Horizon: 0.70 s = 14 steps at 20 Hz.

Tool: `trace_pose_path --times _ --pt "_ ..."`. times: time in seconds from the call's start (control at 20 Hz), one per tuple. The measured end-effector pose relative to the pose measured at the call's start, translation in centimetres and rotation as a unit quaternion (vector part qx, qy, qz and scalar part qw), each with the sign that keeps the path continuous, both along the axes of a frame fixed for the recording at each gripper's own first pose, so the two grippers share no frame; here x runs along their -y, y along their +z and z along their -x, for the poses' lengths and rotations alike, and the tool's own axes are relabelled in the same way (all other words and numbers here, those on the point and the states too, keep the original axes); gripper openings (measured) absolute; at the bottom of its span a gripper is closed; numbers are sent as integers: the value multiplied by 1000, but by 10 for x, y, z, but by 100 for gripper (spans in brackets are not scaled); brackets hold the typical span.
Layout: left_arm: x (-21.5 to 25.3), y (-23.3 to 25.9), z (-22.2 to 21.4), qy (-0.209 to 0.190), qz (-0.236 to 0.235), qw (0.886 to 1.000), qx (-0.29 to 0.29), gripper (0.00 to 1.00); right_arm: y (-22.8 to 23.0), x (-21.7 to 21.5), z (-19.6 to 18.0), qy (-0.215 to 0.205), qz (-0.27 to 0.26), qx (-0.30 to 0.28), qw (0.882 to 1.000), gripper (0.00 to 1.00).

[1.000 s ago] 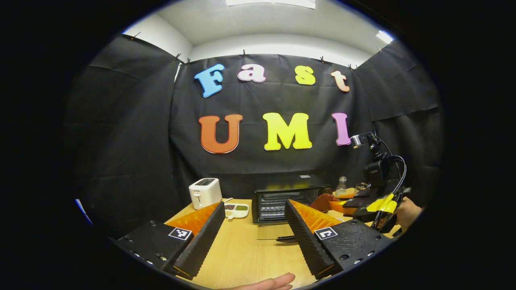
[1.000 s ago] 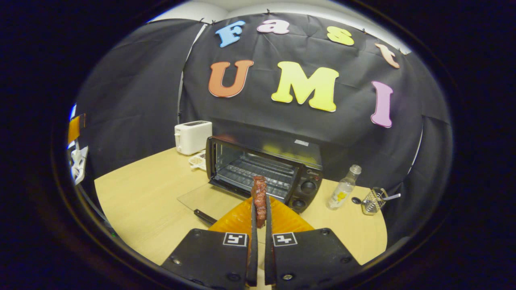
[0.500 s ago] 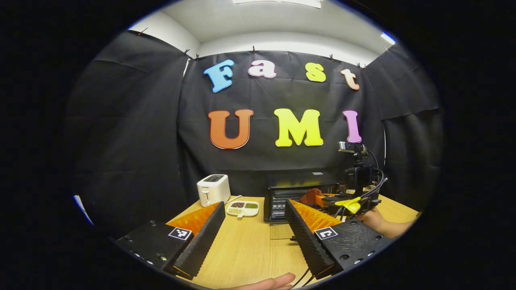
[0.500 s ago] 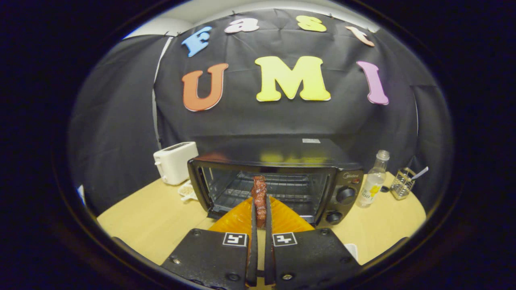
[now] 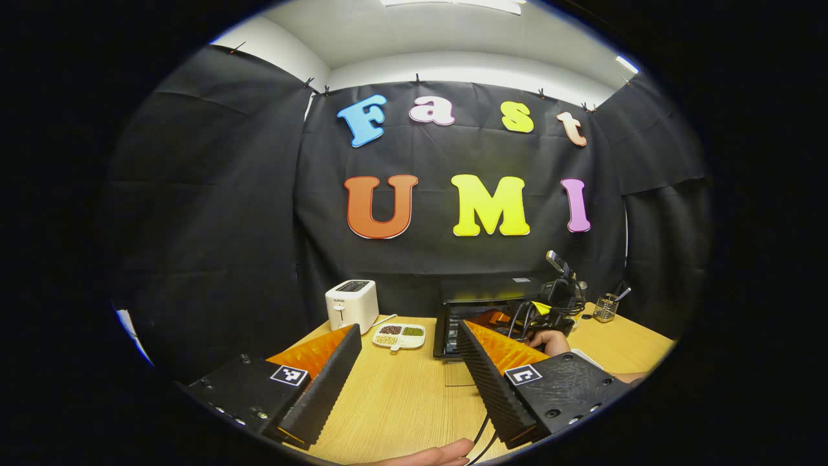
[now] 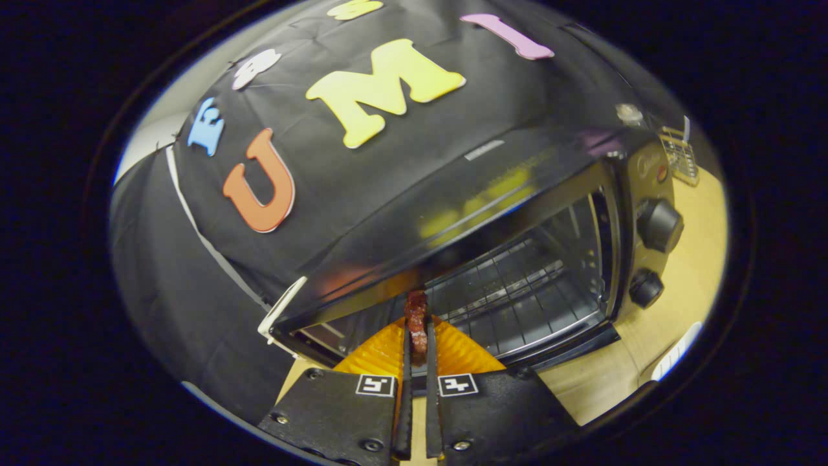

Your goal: Open the electric oven with the left hand, put the food in, and close the electric oven.

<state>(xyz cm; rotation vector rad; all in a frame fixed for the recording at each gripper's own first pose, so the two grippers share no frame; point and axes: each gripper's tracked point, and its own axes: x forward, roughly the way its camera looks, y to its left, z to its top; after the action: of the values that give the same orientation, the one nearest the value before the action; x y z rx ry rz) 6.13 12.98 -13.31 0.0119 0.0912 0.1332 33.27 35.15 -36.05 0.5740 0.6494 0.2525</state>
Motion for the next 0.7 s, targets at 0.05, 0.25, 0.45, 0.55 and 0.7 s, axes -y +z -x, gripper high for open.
trace_pose_path --times 0.05,0.25,0.45,0.55,0.7 --pt "0 -2 0 1 0 1000 -3 94 -7 2 -2 -5 1 -9 1000 12" --pt "2 -6 1 -2 -3 1000 -11 95 -7 4 -6 1 12 -4 1000 13" --pt "4 -8 6 -7 1 1000 -14 95 -24 15 -9 -7 45 -15 999 22" --pt "6 -9 6 -12 4 1000 -16 95 -24 19 -7 -8 73 -7 997 27" --pt "12 -10 5 -23 19 999 -19 95 -21 39 -10 -6 155 21 988 37"
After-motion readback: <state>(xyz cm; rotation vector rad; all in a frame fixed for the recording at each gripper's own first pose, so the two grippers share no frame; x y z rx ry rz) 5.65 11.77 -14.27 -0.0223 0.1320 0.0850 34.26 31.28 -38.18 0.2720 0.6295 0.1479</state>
